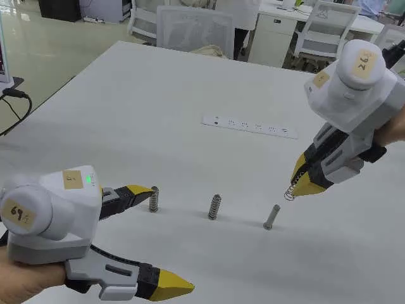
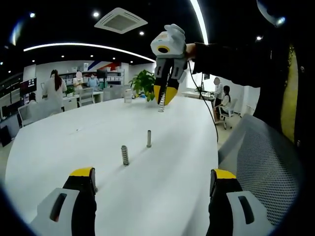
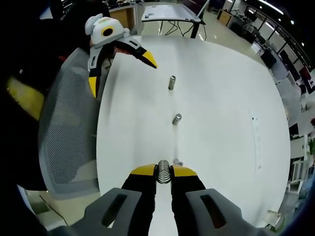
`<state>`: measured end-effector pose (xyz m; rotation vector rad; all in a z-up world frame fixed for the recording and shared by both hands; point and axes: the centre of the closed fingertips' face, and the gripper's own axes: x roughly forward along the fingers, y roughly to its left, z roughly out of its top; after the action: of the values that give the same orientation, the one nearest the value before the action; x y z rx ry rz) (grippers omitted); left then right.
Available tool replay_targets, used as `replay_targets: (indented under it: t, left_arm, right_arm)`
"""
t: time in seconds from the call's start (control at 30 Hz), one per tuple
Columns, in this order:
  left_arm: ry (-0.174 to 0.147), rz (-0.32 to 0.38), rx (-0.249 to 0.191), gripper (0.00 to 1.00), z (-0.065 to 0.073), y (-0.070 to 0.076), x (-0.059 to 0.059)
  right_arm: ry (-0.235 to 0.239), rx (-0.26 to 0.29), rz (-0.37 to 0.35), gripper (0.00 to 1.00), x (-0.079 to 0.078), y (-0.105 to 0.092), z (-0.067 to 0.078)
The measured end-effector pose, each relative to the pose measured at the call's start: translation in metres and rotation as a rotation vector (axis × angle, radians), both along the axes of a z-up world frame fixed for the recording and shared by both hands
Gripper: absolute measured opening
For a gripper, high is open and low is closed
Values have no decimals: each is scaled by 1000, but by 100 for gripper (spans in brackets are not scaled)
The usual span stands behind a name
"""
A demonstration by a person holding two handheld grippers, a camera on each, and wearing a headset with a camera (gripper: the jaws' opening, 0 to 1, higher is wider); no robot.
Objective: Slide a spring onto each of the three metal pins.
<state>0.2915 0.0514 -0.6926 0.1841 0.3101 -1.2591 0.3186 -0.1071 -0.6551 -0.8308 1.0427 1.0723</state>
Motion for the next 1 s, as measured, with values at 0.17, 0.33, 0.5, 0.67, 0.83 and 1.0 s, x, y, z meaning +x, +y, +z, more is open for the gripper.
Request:
replay_targets:
  t: [0.17, 0.33, 0.5, 0.67, 0.83, 1.0]
  left_arm:
    - [4, 26, 0, 94, -2, 10, 2]
    - [6, 44, 3, 93, -5, 17, 3]
    - [10, 62, 0, 93, -7, 22, 4]
    - [11, 72, 2, 93, -9, 25, 4]
    - [12, 85, 3, 92, -11, 29, 7]
    - [15, 96, 3, 92, -13, 33, 8]
  right_arm:
    - [0, -14, -19, 8, 11, -5, -8]
    - [9, -28, -34, 8, 17, -10, -17]
    - [13, -31, -54, 8, 23, -13, -27]
    - [24, -37, -68, 8, 27, -16, -38]
    - [29, -35, -80, 8, 31, -16, -46]
    - [41, -39, -90, 8, 33, -18, -53]
